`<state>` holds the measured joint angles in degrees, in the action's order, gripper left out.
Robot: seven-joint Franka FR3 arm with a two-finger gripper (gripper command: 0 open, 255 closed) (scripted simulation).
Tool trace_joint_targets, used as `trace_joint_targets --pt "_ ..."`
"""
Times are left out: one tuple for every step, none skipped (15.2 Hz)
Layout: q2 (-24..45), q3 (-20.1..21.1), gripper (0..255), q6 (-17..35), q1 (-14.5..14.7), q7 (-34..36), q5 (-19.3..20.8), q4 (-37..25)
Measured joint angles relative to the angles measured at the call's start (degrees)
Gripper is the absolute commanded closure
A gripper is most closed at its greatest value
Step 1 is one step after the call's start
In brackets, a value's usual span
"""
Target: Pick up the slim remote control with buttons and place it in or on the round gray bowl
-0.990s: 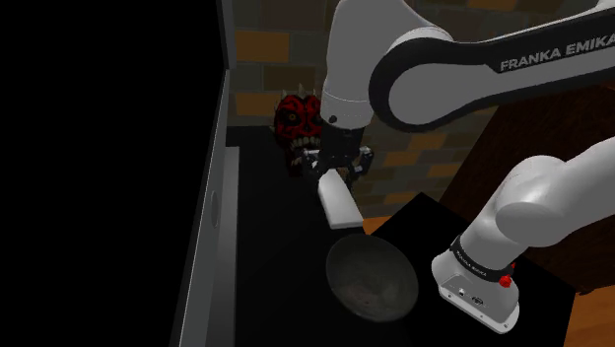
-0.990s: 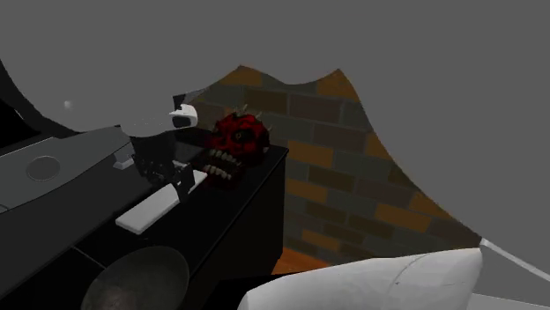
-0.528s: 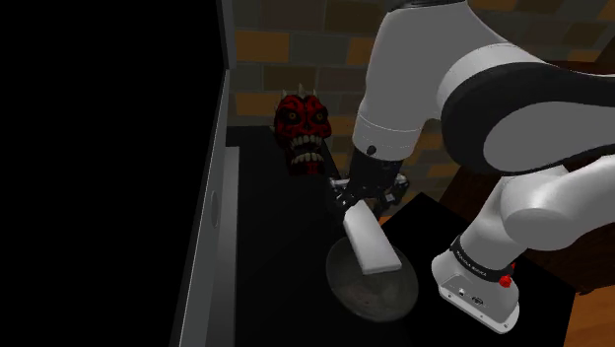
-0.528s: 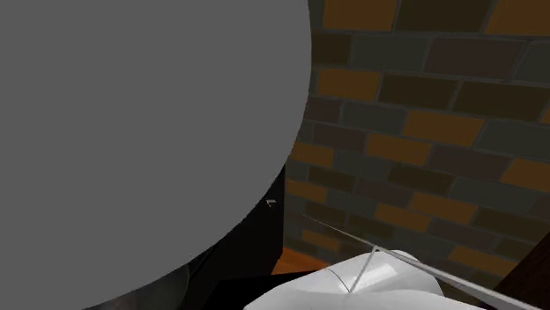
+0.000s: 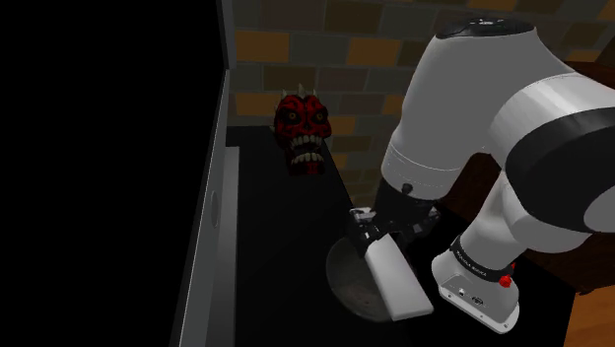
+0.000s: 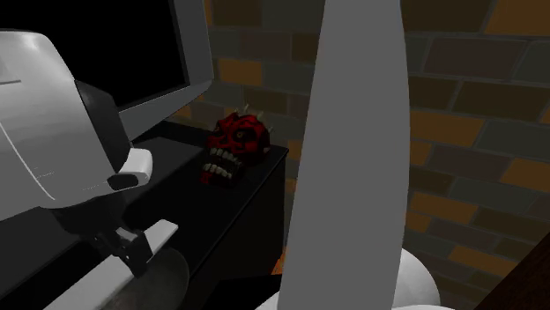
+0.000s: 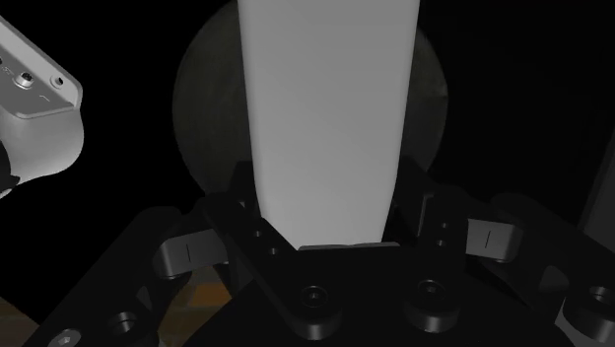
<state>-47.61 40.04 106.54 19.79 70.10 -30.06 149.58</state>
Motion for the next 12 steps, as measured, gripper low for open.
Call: trace_joint_targets --pt "0.4 0.56 255 0.86 -0.03 0.05 -0.34 0.42" --pt "0.59 0.88 255 1.49 -0.01 0.0 -0.58 0.86" --pt "0.75 1.2 255 2.3 0.03 -0.16 -0.88 1.53" --pt "0.9 1.72 255 3.2 0.2 -0.14 -1.34 2.27" --pt "1.25 2.23 255 4.11 0.21 -0.18 -1.69 2.81" --pt "1.64 2.57 255 4.89 0.09 -0.32 -1.89 3.2" --pt "1.87 2.96 255 5.7 0.14 -0.41 -2.22 3.77" --pt "2.1 3.41 255 6.4 0.23 -0.37 -2.57 4.23" --pt "2.54 3.95 255 7.3 0.21 -0.37 -2.91 4.65" --pt "3.35 4.94 255 8.75 0.13 -0.29 -3.49 5.24" --pt "3.36 5.14 255 9.23 0.29 -0.35 -3.76 5.73" --pt "3.55 5.31 255 9.64 0.23 -0.44 -3.87 5.93"
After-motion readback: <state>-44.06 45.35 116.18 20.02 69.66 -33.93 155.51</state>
